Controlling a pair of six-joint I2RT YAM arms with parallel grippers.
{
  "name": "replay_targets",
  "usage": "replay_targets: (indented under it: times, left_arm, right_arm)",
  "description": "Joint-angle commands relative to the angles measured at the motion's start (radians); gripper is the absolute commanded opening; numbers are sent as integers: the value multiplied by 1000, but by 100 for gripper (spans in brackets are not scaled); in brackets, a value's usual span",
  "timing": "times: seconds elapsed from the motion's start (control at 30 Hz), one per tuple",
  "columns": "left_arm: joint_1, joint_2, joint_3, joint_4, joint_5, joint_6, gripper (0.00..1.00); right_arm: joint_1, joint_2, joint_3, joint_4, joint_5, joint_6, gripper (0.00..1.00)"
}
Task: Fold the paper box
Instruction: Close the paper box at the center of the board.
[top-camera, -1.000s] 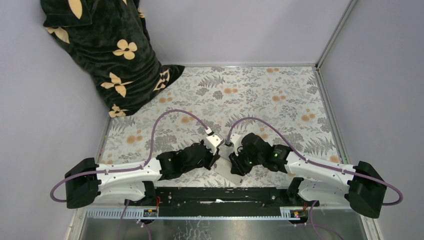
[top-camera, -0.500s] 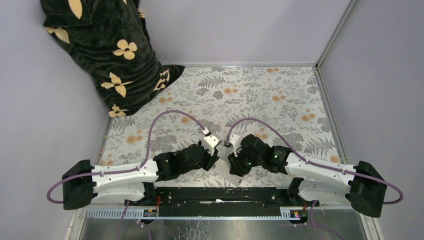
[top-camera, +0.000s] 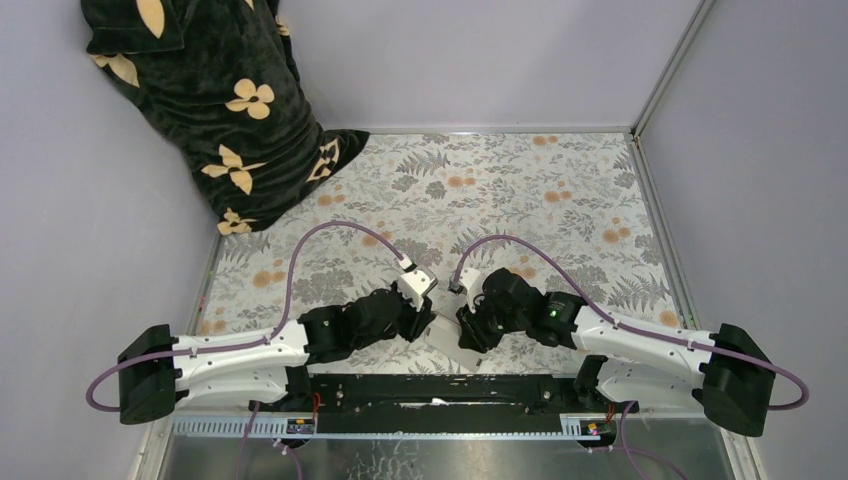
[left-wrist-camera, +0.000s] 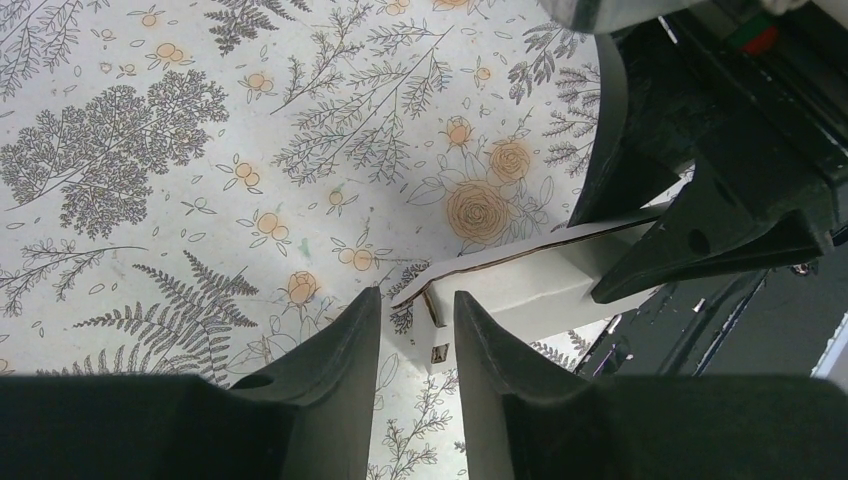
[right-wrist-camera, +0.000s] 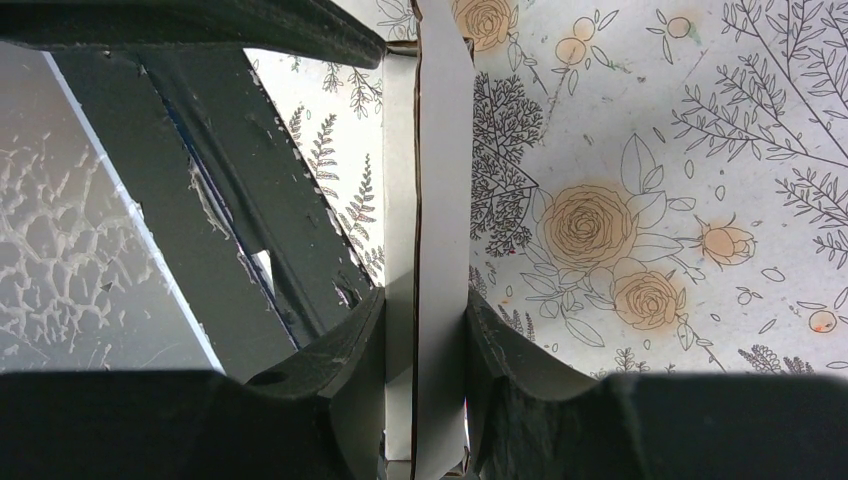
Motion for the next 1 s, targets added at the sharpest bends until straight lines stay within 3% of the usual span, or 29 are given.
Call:
replay_targets:
  times: [0.0,0.97]
  left_arm:
    - [-7,2,-12,-9,-14,3,39]
    - [-7,47,12,-2,-37,21,27]
  right_arm:
    - [13,-22,9,33,-8,10,11]
    - [19,-22,18,23,-32,5,11]
